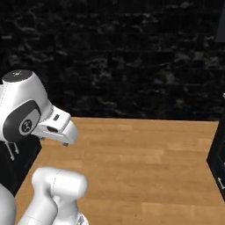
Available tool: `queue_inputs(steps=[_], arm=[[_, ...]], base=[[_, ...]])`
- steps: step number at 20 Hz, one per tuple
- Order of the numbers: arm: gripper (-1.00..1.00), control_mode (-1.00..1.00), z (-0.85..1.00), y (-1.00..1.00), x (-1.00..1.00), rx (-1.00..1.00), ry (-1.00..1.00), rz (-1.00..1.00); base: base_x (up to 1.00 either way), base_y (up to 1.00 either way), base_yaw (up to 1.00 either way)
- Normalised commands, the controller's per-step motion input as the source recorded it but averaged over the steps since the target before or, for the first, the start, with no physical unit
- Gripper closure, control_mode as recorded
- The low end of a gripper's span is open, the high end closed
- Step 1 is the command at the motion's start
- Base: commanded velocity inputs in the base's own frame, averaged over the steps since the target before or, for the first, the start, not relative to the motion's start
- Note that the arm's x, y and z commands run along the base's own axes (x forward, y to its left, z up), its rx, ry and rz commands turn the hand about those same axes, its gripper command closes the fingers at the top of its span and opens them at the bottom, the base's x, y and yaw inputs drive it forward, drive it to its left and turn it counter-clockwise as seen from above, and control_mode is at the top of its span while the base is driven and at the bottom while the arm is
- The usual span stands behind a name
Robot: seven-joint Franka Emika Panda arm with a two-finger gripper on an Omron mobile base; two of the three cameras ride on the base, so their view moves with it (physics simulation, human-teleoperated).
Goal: Gather all objects into one cabinet and sort the glasses and bowls to opposite sides.
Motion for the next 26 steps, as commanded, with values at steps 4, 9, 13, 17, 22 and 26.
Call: queue_inputs(steps=[4,9,13,17,22,26], arm=[[-1.00,1.00,0.00,0.00,0.00,0.00,0.00,0.00],[-1.00,1.00,0.00,0.00,0.00,0.00,0.00,0.00],[-1.00,1.00,0.00,0.00,0.00,0.00,0.00,0.00],[-1.00,1.00,0.00,0.00,0.00,0.00,0.00,0.00],[-1.00,1.00,0.00,0.00,0.00,0.00,0.00,0.00],[-1.00,1.00,0.00,0.00,0.00,0.00,0.00,0.00]], base=[[1.00,0.00,-0.18],[0.99,0.00,-0.36],[0.75,0.00,-0.59],[0.72,0.00,-0.61],[0.74,0.00,-0.61],[0.73,0.00,-0.58]])
